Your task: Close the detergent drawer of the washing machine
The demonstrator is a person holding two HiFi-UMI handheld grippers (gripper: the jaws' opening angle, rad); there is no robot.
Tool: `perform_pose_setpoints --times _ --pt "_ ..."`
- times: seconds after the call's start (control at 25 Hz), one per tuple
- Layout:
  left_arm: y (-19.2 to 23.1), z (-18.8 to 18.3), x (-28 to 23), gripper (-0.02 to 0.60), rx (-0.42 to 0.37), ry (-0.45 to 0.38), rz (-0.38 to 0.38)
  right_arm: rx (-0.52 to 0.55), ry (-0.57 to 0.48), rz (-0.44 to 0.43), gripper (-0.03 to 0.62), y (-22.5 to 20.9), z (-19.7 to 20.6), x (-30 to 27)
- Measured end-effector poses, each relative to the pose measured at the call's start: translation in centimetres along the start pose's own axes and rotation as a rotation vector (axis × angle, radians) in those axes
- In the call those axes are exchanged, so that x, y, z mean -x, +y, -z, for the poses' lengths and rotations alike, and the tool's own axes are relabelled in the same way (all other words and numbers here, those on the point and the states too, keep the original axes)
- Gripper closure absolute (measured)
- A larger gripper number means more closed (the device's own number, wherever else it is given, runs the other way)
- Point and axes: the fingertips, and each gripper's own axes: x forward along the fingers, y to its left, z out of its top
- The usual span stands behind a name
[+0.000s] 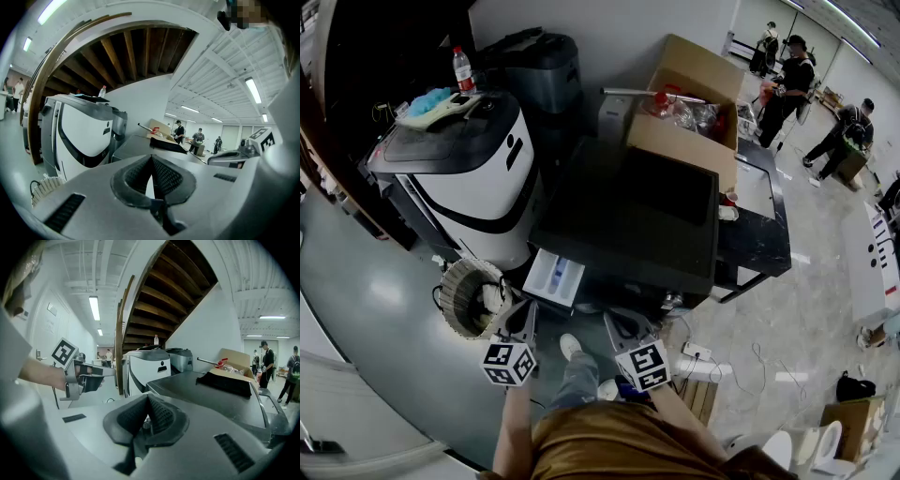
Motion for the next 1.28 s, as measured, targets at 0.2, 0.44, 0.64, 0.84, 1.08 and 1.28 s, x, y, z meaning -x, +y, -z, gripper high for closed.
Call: perform_pose_setpoints --times 0.2,0.44,0.64,0.84,1.08,1.28 --pt "-0.2 -0.1 -0.3 0.557 -0.002 0.004 0.013 0.000 -0.001 0.004 0.582 0.0 -0.2 -0.3" --pt "-0.2 -0.5 -0.5 0.557 -0.003 -0.005 0.025 0.010 -0.019 0.015 0.582 -0.5 -0.3 -0.6" --pt "0.1 -0.1 -0.6 0.557 0.006 0.002 0.020 -0.027 -0.009 -0.017 0.582 0.0 0.1 -0.7" --pt "0.5 0.5 -0.8 0.557 0.011 0.014 0.019 -0.033 -0.005 -0.037 0.582 0.2 0.4 -1.0" --pt "1.4 1.4 -0.9 0.557 0.015 0.038 0.001 -0.047 0.009 -0.037 0.582 0.0 1.0 -1.5" --pt "2.1 2.2 -1.2 0.557 0.041 0.049 -0.013 -0.067 0.030 -0.040 0.582 -0.2 1.8 -1.8"
